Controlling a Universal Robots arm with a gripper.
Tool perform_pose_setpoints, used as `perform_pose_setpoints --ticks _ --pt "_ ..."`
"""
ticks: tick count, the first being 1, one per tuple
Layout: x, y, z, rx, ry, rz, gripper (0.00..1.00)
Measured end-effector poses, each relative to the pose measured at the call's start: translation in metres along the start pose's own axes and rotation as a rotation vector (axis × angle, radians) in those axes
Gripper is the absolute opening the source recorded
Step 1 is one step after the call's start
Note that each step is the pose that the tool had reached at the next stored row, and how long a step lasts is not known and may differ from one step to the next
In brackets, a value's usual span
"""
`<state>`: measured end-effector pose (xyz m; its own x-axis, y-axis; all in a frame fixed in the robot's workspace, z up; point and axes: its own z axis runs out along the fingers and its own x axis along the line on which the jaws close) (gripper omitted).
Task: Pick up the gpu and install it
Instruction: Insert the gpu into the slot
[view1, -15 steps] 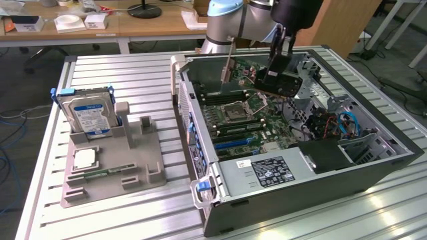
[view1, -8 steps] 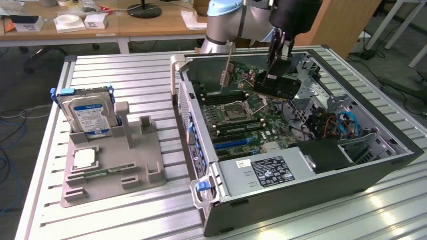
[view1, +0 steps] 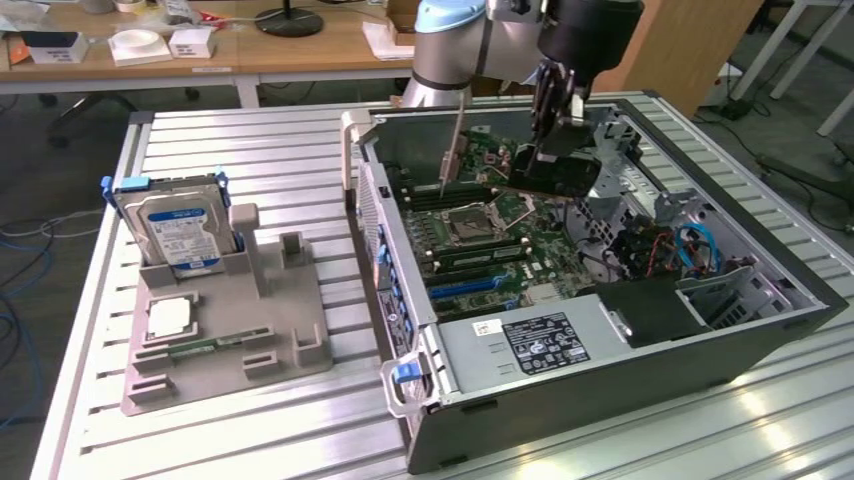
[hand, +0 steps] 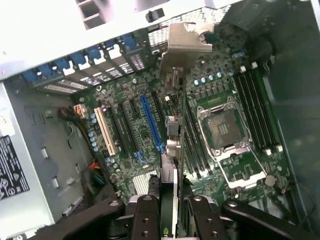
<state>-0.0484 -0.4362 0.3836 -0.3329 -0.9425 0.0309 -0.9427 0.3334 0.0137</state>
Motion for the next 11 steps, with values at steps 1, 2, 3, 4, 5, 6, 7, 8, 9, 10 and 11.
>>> perform_pose_setpoints --ticks 1,2,3,4,5,6,7,8,9,10,11 --pt "0.0 0.0 0.0003 0.0006 0.0002 -0.018 0.27" --pt "0.0 0.0 0.0005 0.0011 0.0004 -0.035 0.27" --pt "0.0 -0.0001 0.0008 0.0018 0.0005 -0.051 0.27" --pt "-0.0001 -0.0001 0.0011 0.0025 0.0007 -0.067 0.27" --pt "-0.0001 -0.0001 0.0014 0.0032 0.0008 -0.082 0.27" --pt "-0.0001 -0.0001 0.0016 0.0039 0.0009 -0.097 0.27" --pt "-0.0001 -0.0002 0.0017 0.0045 0.0011 -0.111 0.27" --pt "-0.0001 -0.0002 0.0019 0.0051 0.0013 -0.126 0.27" --pt "-0.0002 -0.0003 0.0021 0.0057 0.0013 -0.14 0.27" --pt "-0.0002 -0.0004 0.0022 0.0062 0.0015 -0.154 0.27" --pt "-0.0002 -0.0004 0.0024 0.0067 0.0017 -0.169 0.27"
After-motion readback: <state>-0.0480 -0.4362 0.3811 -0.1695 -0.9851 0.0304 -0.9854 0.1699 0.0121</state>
